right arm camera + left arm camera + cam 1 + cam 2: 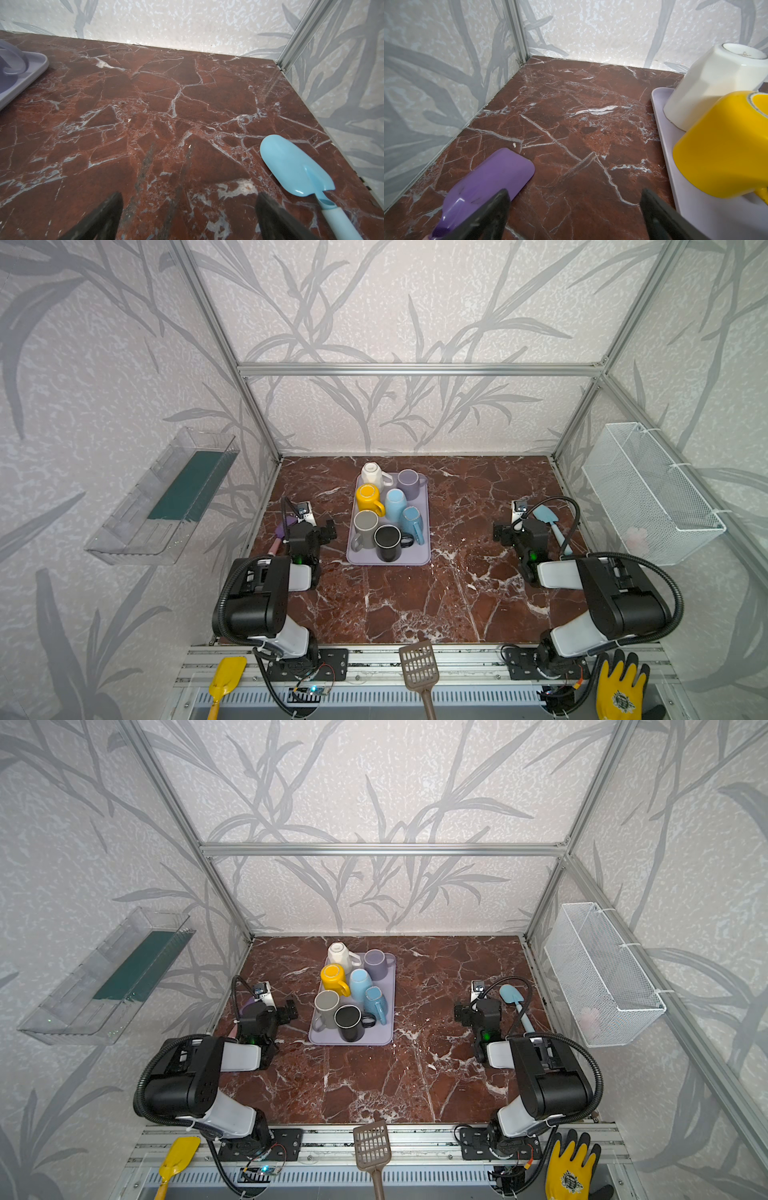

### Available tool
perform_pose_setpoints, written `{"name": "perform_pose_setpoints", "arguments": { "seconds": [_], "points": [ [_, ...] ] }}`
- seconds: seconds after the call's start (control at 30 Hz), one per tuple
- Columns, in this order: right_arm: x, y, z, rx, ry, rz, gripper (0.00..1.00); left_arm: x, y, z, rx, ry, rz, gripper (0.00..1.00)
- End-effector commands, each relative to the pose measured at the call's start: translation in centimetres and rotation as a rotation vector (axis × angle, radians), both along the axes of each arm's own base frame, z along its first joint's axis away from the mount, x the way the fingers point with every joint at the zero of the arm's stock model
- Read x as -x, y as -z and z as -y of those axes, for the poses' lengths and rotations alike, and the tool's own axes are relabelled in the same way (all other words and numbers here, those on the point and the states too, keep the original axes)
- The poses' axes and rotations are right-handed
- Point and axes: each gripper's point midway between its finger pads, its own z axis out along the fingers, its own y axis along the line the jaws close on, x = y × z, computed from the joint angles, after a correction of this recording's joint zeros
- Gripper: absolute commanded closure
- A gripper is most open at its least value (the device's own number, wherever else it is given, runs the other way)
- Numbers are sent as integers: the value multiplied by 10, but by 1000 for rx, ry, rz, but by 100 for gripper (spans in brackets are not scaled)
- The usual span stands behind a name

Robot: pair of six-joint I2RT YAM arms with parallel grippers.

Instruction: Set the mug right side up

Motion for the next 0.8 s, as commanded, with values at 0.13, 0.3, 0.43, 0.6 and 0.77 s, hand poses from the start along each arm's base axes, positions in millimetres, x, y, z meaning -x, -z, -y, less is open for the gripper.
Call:
{"name": "perform_pose_setpoints", "arguments": {
  "seconds": [0.13, 0.3, 0.43, 0.6, 0.77],
  "points": [
    [-1, -11, 1, -9, 12, 45, 1, -7, -5, 9, -17, 54, 5, 1],
    [-1, -12, 1, -8, 11, 47, 1, -5, -20, 6, -17, 38, 5, 1],
    [-3, -23, 5, -10, 43, 76, 1, -2, -39, 7, -33, 28, -6, 1],
    [0, -31, 8, 1, 55, 25, 1, 1, -76, 16, -35, 23, 19, 1],
    [10, -55, 6, -31, 66, -26, 1, 10, -109, 33, 15, 15, -31, 1]
  ]
}}
